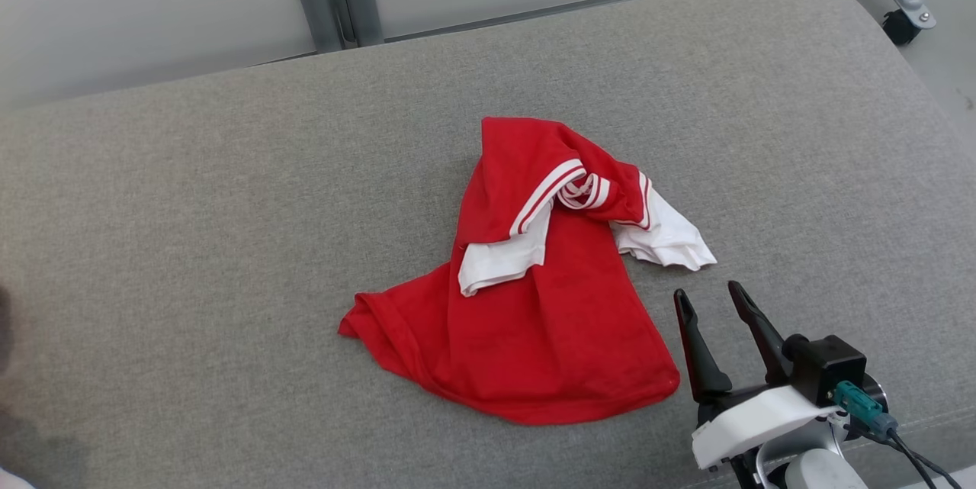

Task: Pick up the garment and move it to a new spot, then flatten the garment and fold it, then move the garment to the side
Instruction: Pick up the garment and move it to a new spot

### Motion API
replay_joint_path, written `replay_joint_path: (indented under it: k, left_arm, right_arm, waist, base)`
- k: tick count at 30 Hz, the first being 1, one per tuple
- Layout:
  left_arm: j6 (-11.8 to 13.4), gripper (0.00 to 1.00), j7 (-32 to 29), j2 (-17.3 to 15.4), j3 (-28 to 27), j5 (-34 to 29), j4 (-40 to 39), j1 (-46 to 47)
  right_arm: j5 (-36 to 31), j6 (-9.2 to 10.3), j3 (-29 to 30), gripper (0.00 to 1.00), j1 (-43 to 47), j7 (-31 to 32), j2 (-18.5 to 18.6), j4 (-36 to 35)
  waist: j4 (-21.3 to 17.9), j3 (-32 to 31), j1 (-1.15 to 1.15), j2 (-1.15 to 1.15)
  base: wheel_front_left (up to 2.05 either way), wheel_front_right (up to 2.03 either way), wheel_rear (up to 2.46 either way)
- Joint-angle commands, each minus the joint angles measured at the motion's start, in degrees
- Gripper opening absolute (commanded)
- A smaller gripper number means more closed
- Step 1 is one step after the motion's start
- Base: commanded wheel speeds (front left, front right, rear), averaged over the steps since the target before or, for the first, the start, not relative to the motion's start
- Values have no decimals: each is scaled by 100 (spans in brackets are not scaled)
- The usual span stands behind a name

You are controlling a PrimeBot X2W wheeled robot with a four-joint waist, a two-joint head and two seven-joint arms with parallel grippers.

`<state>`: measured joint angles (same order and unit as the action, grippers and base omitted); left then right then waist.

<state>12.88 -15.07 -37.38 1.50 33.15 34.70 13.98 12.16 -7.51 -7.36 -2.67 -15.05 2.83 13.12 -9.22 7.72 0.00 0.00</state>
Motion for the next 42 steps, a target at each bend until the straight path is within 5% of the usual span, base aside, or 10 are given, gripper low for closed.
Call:
replay_joint_path:
  k: [1,14,23,29,42]
  left_arm:
    - [49,100,87,4,-58,58,-96,-107]
    - [239,100,1177,506,258,-362,-2964,-829]
    - [-46,100,2549,1623,1093,-457,-3402,-1383]
    - [-479,100,3016,2252,1150,-351,-2730,-1805]
    - [-1575,100,3021,3289,-345,-1526,-2519,-2578]
  right_arm:
    - [38,5,18,100,-34,-19,13,-28]
    - [-188,5,280,100,4,-19,15,-388]
    - [-726,4,116,100,-14,-19,14,-851]
    - [-874,5,120,100,133,-19,122,-986]
    - [-927,5,671,100,598,-19,230,-716]
  waist:
    - [12,-12,0,0]
    - [367,-169,0,0]
    - [396,-383,0,0]
    - [401,-620,0,0]
    - [372,-800,0,0]
  base:
    - [0,0,0]
    - [0,0,0]
    - [0,0,0]
    - [0,0,0]
    - [0,0,0]
